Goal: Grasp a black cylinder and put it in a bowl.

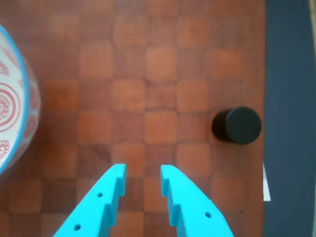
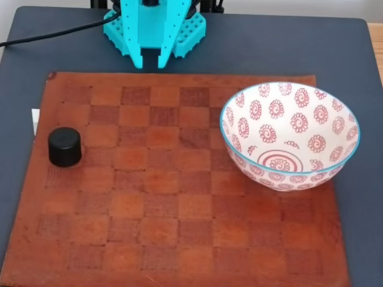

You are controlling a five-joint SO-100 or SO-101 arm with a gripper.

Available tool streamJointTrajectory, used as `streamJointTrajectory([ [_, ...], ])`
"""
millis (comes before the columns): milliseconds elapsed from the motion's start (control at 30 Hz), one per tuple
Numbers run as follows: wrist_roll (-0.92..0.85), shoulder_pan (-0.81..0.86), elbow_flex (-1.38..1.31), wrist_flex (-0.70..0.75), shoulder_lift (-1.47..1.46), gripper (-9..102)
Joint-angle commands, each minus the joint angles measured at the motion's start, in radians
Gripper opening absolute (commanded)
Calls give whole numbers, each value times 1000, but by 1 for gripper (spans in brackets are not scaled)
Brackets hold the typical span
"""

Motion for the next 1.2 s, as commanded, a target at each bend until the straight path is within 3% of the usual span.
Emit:
streamJointTrajectory([
  [0,-25,-9,-186,2,-160,7],
  [233,-186,9,-477,52,-512,9],
  [467,-356,86,-712,209,-706,28],
  [800,-453,175,-727,227,-847,39],
  [1167,-453,233,-739,212,-1034,39],
])
